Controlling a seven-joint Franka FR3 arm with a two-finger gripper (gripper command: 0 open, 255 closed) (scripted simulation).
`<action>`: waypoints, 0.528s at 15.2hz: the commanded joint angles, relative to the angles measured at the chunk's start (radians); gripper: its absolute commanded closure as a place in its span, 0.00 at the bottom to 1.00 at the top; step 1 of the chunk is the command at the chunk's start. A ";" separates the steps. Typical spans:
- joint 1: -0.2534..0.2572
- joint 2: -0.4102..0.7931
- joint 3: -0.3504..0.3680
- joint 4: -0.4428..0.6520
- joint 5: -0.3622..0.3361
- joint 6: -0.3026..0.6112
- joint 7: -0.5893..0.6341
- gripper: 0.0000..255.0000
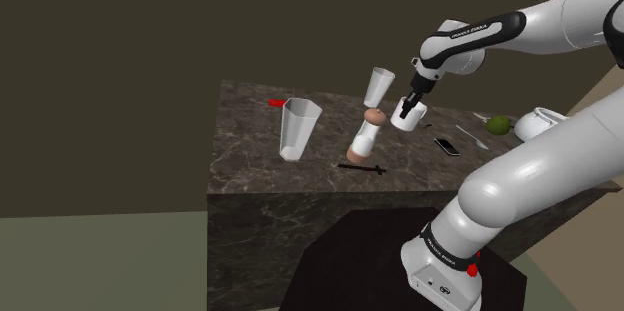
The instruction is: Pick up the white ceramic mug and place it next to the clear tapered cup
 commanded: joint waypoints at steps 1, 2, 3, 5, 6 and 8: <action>-0.001 -0.016 0.008 0.015 -0.004 -0.031 0.007 1.00; -0.002 -0.024 0.011 0.023 -0.006 -0.046 0.009 1.00; -0.003 -0.031 0.014 0.032 -0.008 -0.061 0.011 1.00; -0.004 -0.044 0.020 0.048 -0.010 -0.091 0.014 1.00; -0.004 -0.051 0.023 0.057 -0.011 -0.105 0.016 1.00; -0.005 -0.063 0.028 0.075 -0.013 -0.135 0.019 1.00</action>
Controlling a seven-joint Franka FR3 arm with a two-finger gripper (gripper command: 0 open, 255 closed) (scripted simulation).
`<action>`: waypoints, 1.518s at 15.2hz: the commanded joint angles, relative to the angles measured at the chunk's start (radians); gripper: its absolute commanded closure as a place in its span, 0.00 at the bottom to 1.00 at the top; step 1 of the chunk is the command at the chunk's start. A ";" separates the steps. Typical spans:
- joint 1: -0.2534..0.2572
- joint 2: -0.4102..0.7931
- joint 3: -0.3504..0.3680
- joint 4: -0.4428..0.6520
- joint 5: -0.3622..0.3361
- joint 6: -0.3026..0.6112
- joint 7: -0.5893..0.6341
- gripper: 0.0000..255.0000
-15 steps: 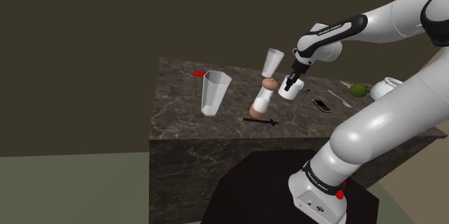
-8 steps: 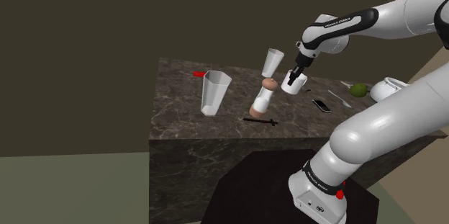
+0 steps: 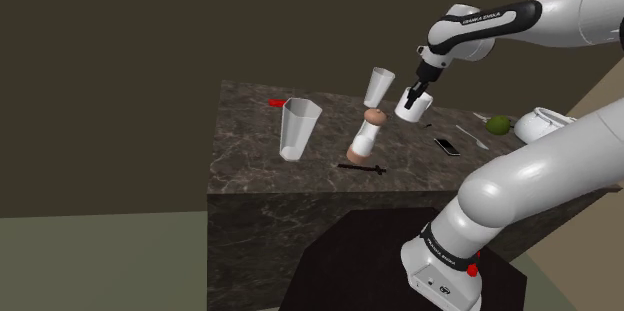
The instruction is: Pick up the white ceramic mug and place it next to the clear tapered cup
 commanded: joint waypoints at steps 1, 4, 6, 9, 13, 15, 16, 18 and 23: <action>-0.001 -0.012 0.006 0.017 -0.002 -0.029 0.004 1.00; -0.001 -0.027 0.015 0.046 -0.003 -0.072 0.007 1.00; -0.001 -0.035 0.020 0.067 -0.003 -0.101 0.008 1.00; 0.000 -0.046 0.027 0.099 -0.002 -0.143 0.010 1.00; 0.001 -0.056 0.036 0.144 0.000 -0.198 0.012 1.00; 0.002 -0.060 0.041 0.168 0.002 -0.225 0.012 1.00; 0.002 -0.061 0.042 0.180 0.003 -0.239 0.012 1.00; 0.003 -0.063 0.046 0.205 0.004 -0.266 0.012 1.00; 0.007 -0.064 0.055 0.271 0.010 -0.333 0.011 1.00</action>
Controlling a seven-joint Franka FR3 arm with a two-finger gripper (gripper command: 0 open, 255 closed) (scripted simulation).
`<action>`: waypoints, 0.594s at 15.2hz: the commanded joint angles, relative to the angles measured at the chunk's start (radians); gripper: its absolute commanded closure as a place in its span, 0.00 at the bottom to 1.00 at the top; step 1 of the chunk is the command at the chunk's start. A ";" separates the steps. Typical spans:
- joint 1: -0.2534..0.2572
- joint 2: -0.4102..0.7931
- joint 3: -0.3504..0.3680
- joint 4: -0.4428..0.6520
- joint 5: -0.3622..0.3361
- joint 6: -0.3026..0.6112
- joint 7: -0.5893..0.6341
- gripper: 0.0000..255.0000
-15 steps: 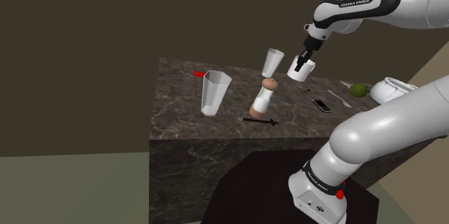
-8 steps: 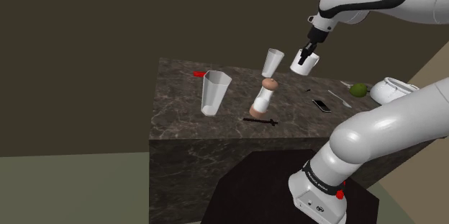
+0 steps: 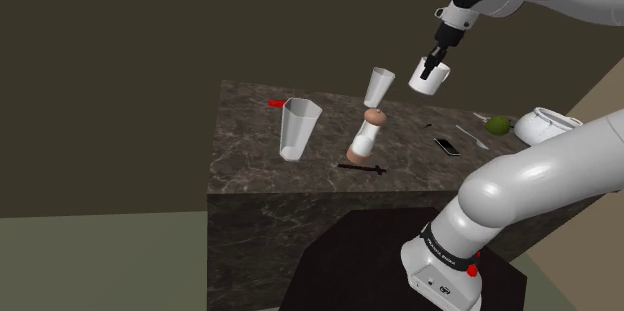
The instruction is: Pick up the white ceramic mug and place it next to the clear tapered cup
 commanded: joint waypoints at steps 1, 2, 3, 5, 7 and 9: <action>0.002 0.002 0.003 0.031 0.003 -0.029 -0.001 1.00; 0.003 0.003 0.005 0.045 0.004 -0.042 -0.002 1.00; 0.004 0.004 0.006 0.059 0.005 -0.055 -0.002 1.00; 0.005 0.006 0.008 0.083 0.008 -0.077 -0.003 1.00; 0.021 0.004 0.044 0.074 0.018 -0.075 0.046 1.00; 0.037 0.006 0.078 0.069 0.030 -0.073 0.094 1.00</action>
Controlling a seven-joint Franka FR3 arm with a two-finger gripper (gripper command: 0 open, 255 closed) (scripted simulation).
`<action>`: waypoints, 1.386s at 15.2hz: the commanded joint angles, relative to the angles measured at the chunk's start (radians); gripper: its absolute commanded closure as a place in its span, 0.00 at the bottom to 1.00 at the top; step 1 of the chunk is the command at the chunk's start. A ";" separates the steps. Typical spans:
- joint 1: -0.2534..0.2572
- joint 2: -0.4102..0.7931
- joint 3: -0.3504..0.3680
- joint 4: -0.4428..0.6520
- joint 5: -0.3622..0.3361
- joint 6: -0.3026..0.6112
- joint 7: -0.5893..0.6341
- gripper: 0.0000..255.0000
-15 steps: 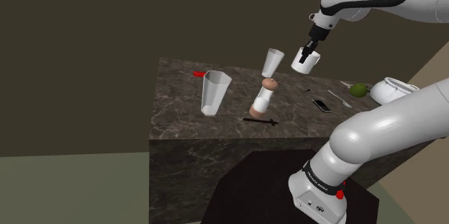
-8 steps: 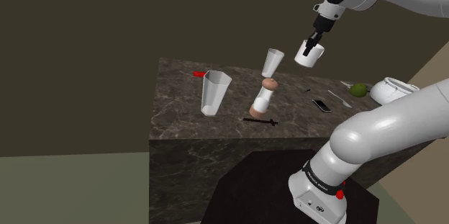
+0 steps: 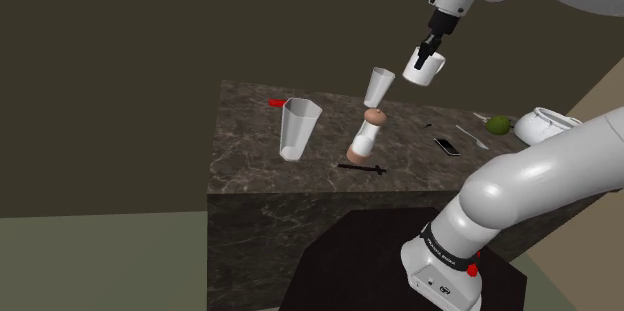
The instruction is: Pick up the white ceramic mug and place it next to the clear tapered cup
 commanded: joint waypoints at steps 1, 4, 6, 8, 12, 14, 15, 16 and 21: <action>0.016 -0.005 0.036 -0.005 0.010 -0.004 0.049 1.00; 0.042 0.009 0.085 -0.001 0.030 0.001 0.118 1.00; 0.060 0.024 0.117 0.008 0.044 0.004 0.162 1.00; 0.079 0.043 0.147 0.020 0.058 0.007 0.206 1.00; 0.115 0.092 0.204 0.060 0.084 0.011 0.290 1.00; 0.134 0.122 0.231 0.086 0.096 0.013 0.331 1.00; 0.143 0.138 0.244 0.101 0.101 0.013 0.352 1.00; 0.152 0.155 0.257 0.118 0.106 0.013 0.372 1.00; 0.196 0.252 0.316 0.217 0.126 0.008 0.469 1.00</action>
